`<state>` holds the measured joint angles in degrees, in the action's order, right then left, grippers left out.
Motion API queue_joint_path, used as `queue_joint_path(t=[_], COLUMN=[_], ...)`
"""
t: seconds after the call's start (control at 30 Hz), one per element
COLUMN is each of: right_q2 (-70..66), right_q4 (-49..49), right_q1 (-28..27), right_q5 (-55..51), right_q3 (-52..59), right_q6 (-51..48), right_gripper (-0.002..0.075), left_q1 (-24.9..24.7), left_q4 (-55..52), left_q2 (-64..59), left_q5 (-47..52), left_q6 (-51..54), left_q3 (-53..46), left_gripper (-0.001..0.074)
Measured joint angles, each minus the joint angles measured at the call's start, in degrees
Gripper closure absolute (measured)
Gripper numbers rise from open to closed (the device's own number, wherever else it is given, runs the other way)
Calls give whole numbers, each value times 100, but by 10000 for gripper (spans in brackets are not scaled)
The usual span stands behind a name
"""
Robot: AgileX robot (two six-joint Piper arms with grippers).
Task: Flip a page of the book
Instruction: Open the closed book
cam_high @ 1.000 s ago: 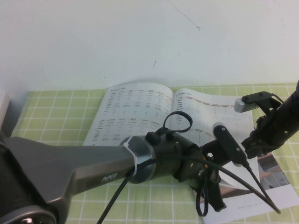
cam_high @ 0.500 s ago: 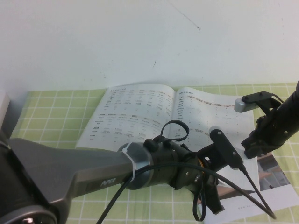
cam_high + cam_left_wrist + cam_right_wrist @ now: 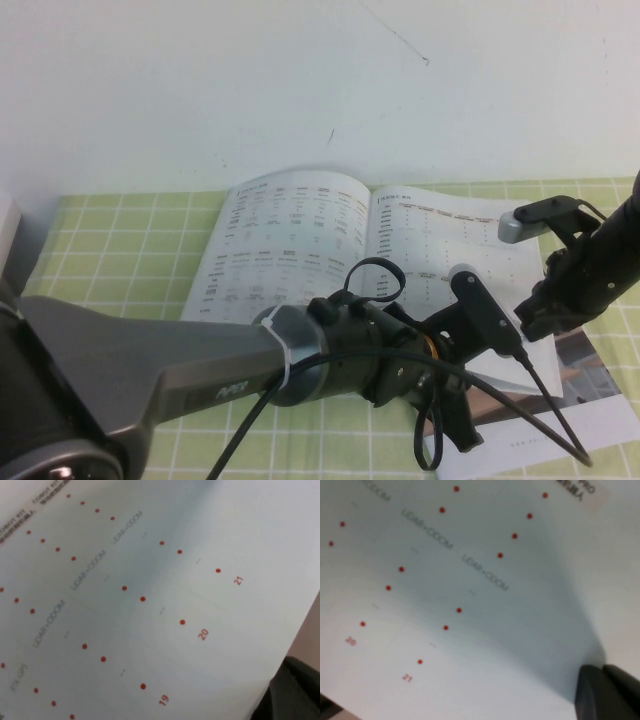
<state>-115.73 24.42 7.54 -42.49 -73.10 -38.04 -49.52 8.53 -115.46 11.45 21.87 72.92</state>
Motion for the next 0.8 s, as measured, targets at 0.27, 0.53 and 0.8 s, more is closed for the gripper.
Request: queue_joint_path(t=[0.27,0.53,0.8], right_q2=[138,160,411], right_q4=[-31,-235,-708], right_q1=[7,7,7], right_q5=[-23,-23,2], right_q3=[-1,2,2], right_q6=[0,79,455], right_gripper=[728,728,728], left_q1=[0,0,0], left_q4=[0,-8,-8], left_q2=[0,0,0], left_q5=[-49,-49,-73], left_q6=[0,0,-9], left_q3=[0,0,0], left_gripper=[738,738,738])
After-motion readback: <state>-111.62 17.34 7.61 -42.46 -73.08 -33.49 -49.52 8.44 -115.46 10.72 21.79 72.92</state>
